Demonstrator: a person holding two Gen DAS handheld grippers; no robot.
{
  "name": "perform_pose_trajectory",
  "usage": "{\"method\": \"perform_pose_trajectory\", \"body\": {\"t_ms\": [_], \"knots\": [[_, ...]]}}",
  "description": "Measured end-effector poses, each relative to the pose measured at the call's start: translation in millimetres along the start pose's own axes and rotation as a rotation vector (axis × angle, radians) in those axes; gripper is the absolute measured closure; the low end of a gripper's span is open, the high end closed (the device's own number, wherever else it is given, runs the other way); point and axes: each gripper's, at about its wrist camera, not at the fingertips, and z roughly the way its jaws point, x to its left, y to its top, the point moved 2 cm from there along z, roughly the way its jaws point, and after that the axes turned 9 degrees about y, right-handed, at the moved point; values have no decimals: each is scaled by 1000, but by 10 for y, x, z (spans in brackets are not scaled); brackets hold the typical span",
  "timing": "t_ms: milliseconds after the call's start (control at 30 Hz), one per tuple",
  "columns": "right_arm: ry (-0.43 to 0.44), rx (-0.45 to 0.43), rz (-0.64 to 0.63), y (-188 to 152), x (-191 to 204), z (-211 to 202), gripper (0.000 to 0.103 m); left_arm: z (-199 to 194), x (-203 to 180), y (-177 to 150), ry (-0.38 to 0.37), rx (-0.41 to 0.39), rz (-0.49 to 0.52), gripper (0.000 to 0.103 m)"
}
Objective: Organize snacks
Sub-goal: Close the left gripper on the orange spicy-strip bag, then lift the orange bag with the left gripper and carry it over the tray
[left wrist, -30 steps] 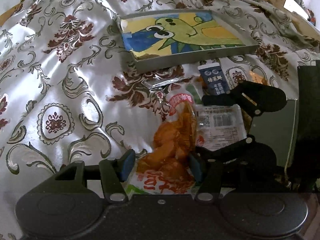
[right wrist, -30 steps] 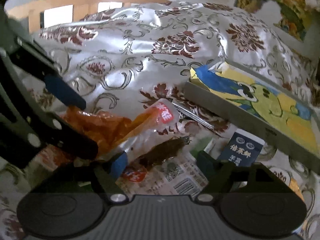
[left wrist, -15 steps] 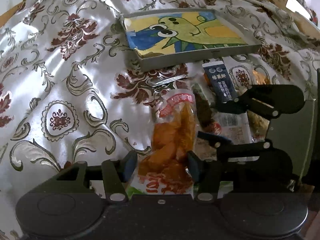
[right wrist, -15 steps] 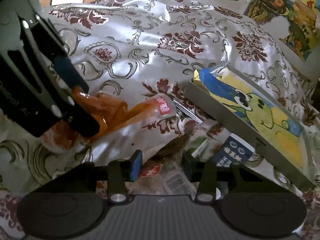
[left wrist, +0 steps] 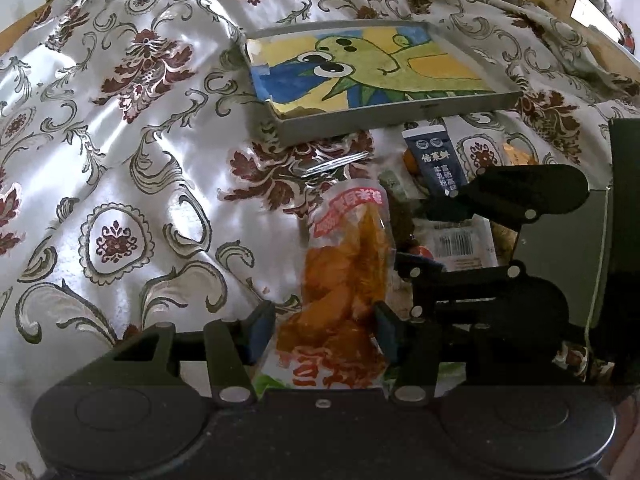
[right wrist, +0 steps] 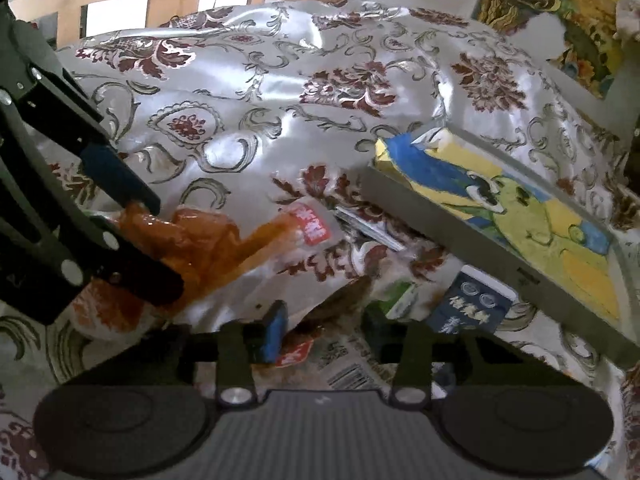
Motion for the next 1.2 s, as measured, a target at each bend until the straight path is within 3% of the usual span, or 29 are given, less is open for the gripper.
{"method": "perform_pose_trajectory", "body": {"t_ms": [300,733,800,967,1200], "knots": [[-37,19,24,12,47,-134,75,-143,16,-17,-3,-42,-7,49],[-58,-1,131,-67,-8,-489,81,-250,53,-4,7,-131,-48,52],[-68,-26,148,-50,-22,-577,90,-292,65,19,1,-154,-65,52],[-68,-63,175,-17,-92,-642,90,-383,50,96,11,-224,-78,52],[-65,-62,177,-5,-120,-562,90,-332,86,117,25,-223,-106,52]]}}
